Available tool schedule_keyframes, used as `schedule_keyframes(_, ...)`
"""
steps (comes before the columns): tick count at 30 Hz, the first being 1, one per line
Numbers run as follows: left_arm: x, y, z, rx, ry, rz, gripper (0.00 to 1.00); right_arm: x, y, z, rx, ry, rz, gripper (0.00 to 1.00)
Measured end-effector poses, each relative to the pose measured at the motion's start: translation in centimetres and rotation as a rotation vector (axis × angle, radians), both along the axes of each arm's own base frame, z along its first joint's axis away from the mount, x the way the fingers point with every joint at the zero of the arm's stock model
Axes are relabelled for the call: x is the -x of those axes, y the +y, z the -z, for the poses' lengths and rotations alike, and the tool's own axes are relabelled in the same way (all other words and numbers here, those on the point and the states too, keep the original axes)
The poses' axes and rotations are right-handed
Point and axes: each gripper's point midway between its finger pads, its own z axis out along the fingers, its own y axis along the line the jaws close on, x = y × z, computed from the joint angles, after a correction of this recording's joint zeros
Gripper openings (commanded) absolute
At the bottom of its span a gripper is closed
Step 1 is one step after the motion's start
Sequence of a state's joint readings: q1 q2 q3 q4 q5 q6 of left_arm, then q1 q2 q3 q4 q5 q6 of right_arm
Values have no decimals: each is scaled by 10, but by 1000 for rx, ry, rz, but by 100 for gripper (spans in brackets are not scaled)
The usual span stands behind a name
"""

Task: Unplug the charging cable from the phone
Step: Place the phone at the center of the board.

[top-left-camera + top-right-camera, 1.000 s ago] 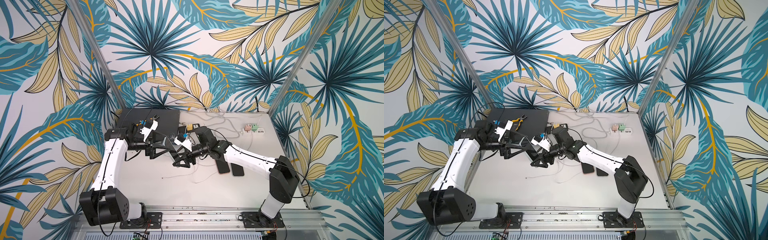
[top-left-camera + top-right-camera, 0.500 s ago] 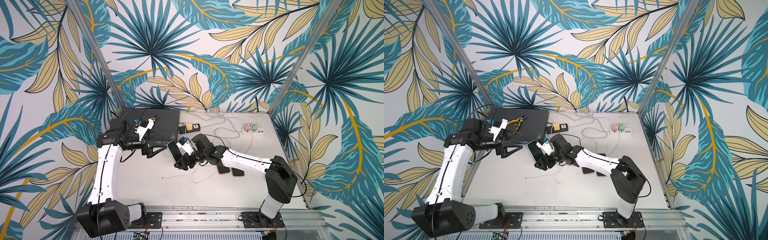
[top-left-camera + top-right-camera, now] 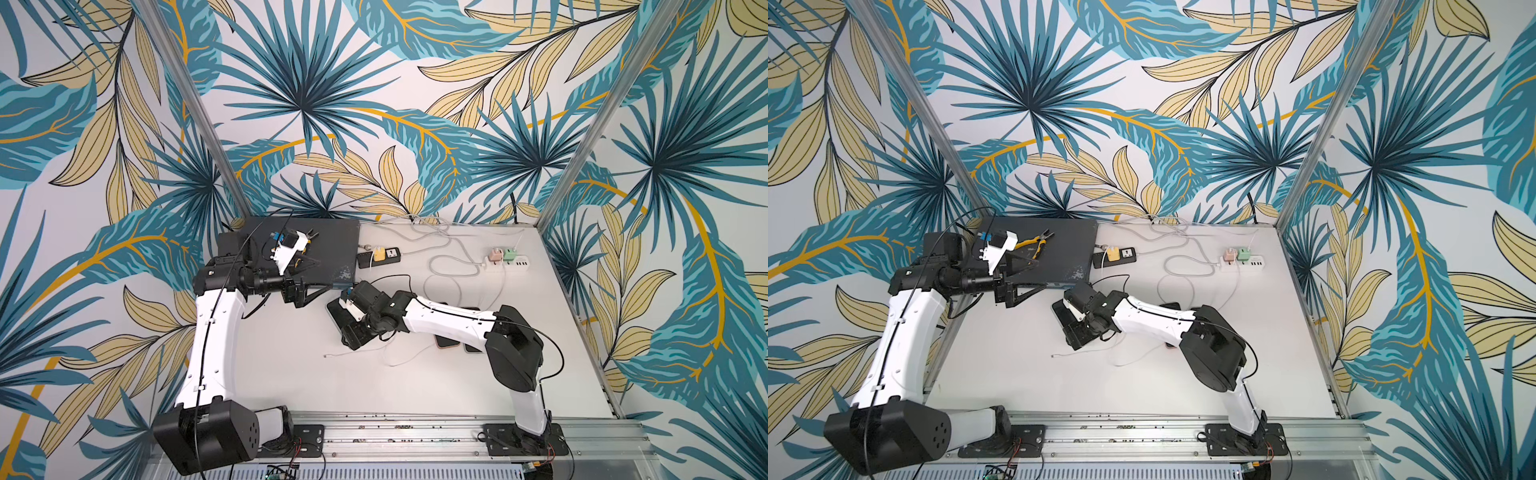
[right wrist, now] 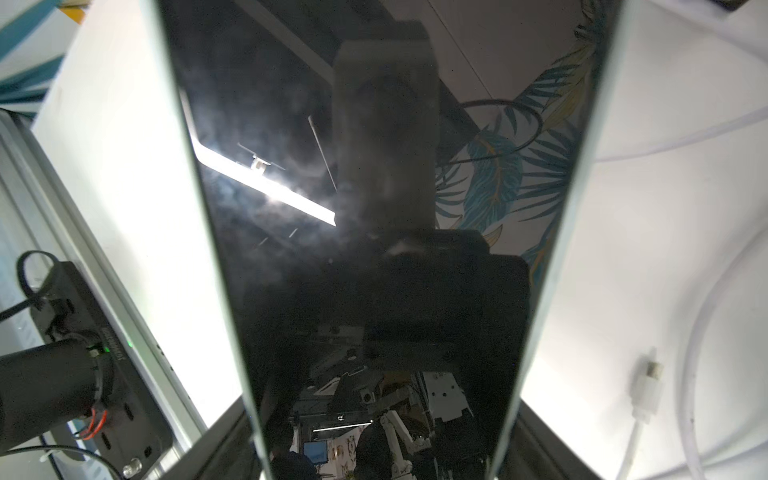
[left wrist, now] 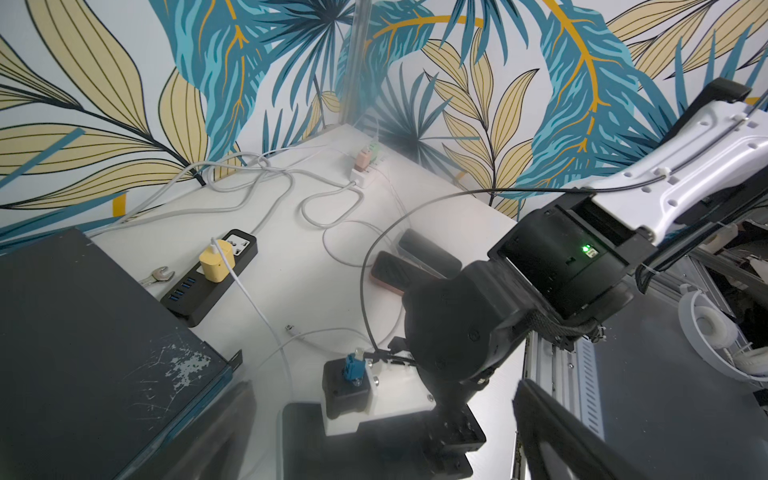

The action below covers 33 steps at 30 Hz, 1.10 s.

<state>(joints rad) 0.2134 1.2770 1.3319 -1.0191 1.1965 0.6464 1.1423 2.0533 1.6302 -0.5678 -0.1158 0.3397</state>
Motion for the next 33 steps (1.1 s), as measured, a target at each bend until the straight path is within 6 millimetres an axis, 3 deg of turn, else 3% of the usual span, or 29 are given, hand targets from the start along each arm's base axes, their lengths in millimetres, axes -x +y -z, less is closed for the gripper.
schedule_keyframes(13, -28, 17, 13, -62, 40, -149, 100, 24, -24, 47, 267, 56, -85, 54)
schedule_keyframes(33, -54, 40, 23, -121, 67, -319, 100, 32, -36, 61, 357, 75, -117, 71)
